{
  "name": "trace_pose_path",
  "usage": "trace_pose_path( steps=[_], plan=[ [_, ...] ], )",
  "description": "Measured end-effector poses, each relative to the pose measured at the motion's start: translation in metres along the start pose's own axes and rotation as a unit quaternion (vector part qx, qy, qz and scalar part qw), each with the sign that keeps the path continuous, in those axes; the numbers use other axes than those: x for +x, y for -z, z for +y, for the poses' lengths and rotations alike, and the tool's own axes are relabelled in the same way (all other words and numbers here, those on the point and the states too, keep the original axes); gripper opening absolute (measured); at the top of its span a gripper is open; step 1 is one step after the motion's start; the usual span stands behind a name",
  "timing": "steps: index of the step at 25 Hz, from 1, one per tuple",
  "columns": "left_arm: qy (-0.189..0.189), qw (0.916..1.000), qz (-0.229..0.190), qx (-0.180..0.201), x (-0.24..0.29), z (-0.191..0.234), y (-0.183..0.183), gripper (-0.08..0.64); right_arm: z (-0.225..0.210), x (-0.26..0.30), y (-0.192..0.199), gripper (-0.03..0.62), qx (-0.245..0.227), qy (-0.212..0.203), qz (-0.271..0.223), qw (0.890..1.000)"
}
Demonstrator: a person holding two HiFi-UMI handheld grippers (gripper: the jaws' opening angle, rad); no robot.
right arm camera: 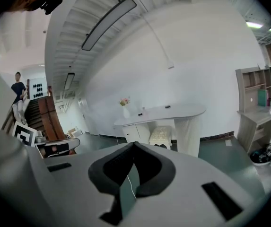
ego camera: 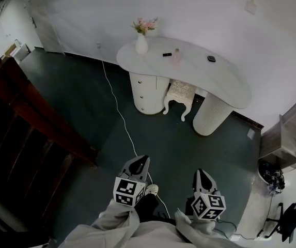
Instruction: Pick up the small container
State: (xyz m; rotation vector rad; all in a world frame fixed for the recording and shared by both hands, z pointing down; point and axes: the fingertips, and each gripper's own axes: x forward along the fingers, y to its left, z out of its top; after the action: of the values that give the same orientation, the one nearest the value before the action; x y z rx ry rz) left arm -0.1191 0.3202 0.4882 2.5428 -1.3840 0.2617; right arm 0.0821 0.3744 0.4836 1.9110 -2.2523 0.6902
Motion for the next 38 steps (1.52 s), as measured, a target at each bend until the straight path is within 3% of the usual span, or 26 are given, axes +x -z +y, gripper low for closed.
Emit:
trace_pose_path(
  steps=[13,28,38],
  plan=[
    [0.005,1.0000,-0.001,-0.002,0.073,0.073,-0.022,0.020,0.004,0.099,-0.033,0.049,0.004,0.010,-0.004,1.000],
    [0.007,0.9997,0.017,-0.016,0.081,0.079,-0.015,0.020,-0.003,0.108,-0.035,0.049,0.004,0.024,0.007,1.000],
    [0.010,0.9996,0.022,-0.012,0.126,0.080,-0.017,0.020,-0.036,0.138,-0.043,0.049,0.010,0.032,0.009,0.999]
  ],
)
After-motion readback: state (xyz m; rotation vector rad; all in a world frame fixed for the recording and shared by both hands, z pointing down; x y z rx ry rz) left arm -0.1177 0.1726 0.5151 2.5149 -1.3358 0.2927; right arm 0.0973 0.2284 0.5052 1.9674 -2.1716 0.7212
